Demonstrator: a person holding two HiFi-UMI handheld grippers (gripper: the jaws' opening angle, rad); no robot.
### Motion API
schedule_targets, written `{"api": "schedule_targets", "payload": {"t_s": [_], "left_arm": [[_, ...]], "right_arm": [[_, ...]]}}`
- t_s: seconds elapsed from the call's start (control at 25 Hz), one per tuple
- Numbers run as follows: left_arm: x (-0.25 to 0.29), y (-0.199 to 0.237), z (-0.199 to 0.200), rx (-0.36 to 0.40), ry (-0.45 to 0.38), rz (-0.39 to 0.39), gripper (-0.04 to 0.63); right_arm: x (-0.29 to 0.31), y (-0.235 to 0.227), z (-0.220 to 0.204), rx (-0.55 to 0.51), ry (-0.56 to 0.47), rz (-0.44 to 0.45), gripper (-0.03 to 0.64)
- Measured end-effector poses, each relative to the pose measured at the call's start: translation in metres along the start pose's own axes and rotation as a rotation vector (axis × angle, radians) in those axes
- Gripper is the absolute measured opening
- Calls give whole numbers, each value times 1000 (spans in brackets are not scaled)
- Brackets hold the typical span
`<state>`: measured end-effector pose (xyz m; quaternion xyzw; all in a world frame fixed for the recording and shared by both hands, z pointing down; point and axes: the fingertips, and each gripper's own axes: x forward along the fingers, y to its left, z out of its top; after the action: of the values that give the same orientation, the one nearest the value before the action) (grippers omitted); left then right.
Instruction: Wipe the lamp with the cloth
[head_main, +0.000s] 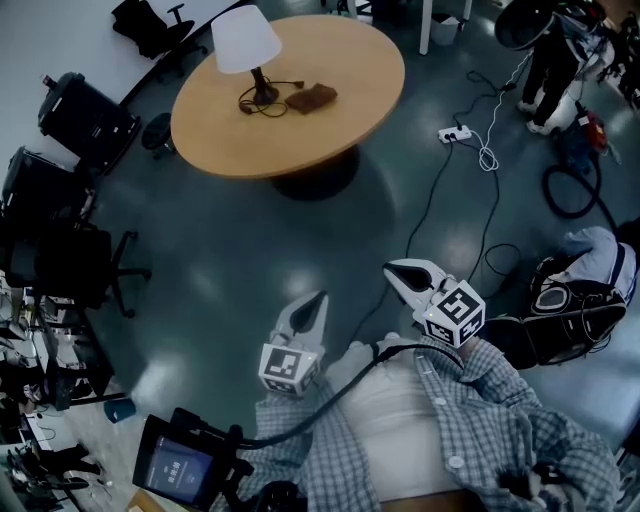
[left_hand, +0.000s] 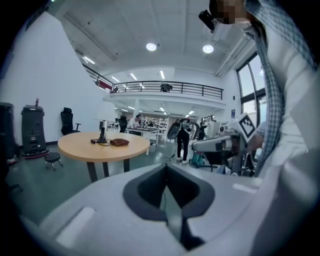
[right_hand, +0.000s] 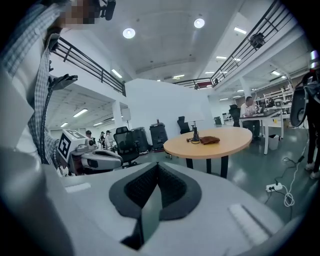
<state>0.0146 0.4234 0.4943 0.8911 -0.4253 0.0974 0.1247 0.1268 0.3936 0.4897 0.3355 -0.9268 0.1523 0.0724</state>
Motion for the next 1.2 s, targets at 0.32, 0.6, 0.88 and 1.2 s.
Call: {"api": "schedule_targets", "payload": {"t_s": [0.32,0.6,0.88,1.2], "left_arm": [[14,-5,8,8,-5,22,3],[22,-17,0,36,-46,59,3],[27,-20,-1,24,-24,51,3],[60,21,3,40,-25,57,3]], "right_arm": [[-10,-18,8,25,-18,-4,3],[-27,-31,3,12,-16,17,3],[-23,-31,-1,26,-11,27,3],[11,-69,5,86,-4,9,3]]}}
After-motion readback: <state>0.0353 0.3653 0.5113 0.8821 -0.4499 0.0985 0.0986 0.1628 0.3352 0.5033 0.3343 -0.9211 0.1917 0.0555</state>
